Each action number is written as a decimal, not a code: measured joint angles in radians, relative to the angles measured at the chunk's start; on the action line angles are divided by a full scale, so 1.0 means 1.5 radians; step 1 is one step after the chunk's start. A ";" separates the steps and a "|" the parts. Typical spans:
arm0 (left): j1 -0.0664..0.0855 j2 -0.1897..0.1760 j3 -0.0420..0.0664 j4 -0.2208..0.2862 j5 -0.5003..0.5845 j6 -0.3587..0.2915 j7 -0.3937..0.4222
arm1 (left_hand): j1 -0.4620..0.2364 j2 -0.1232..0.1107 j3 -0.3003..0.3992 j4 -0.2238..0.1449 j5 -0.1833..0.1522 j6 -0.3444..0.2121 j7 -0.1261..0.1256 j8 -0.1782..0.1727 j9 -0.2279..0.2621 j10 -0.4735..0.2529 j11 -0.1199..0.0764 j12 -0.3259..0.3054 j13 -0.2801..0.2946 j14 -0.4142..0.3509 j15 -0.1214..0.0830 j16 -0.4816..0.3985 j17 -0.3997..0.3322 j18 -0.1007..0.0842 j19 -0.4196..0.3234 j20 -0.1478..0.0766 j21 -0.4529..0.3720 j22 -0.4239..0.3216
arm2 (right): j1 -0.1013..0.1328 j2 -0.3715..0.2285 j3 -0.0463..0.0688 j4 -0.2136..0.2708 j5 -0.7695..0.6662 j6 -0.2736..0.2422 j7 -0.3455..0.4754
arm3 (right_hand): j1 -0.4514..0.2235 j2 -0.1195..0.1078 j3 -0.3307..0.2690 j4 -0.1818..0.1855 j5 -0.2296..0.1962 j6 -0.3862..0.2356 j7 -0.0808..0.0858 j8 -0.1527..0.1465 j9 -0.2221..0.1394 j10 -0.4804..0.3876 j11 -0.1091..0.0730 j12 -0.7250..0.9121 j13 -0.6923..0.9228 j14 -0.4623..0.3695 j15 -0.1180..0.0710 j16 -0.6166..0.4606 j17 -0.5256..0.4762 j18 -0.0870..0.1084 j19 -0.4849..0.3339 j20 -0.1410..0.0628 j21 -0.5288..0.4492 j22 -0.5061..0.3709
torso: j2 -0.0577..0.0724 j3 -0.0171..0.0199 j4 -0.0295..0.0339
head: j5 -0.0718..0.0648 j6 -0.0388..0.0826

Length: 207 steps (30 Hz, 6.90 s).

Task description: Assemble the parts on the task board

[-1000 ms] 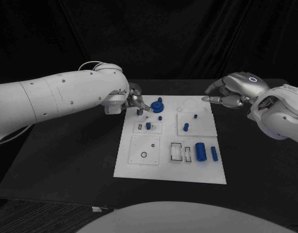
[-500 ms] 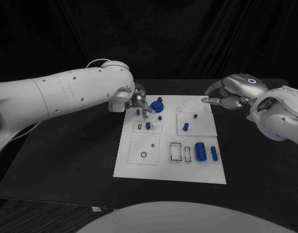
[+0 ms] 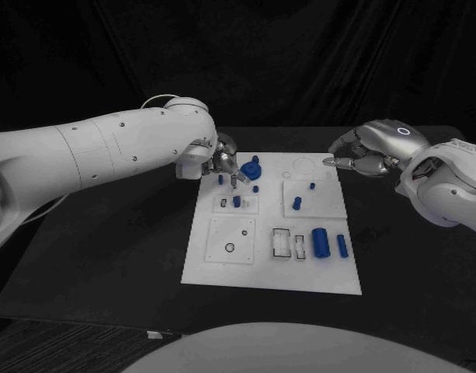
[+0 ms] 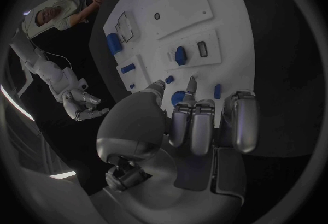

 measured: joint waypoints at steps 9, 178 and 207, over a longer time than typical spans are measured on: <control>-0.001 -0.001 0.000 0.000 0.000 -0.010 0.014 | 0.003 0.003 0.003 -0.010 0.043 0.180 -0.032 0.096 0.026 -0.001 -0.016 0.000 0.000 0.000 -0.014 0.000 0.000 0.000 0.008 -0.013 0.000 0.000 | 0.000 0.001 0.000 -0.001 0.000 0.001 0.000 | 0.000 0.000 0.000 0.000 0.000 0.000 0.000 0.000 -0.001 0.000 0.000 0.000 0.000 0.000 0.000 0.000 0.000 0.000 0.000 0.000 0.000 0.000 | 0.000 0.0002 0.0003 | 0.004 0.000; -0.134 -0.179 -0.001 0.249 -0.136 -0.521 0.074 | -0.011 -0.049 0.205 -0.089 0.174 0.149 -0.055 0.182 0.292 0.000 -0.040 -0.010 0.000 0.000 -0.035 0.000 0.000 0.000 -0.011 -0.039 -0.049 0.000 | -0.030 -0.012 0.000 0.009 0.000 -0.083 0.016 | 0.037 0.009 0.000 -0.004 0.100 0.012 0.007 -0.005 -0.008 0.000 0.005 0.000 0.000 -0.001 0.004 0.000 0.000 0.011 0.000 0.005 -0.009 0.000 | -0.001 0.0000 0.0004 | 0.031 0.000; -0.161 -0.199 -0.001 0.286 -0.344 -0.544 0.053 | -0.018 -0.056 0.205 -0.076 0.165 0.153 -0.058 0.182 0.295 0.000 -0.040 -0.010 0.000 0.002 -0.038 0.000 0.000 0.000 -0.004 -0.042 -0.045 0.000 | -0.031 -0.013 0.000 0.008 0.000 -0.083 0.016 | 0.040 0.006 0.000 -0.004 0.100 0.012 0.007 -0.005 -0.008 0.000 0.005 0.000 0.000 -0.001 0.004 0.000 0.000 0.011 0.000 0.005 -0.006 0.000 | -0.001 0.0002 0.0006 | 0.025 0.000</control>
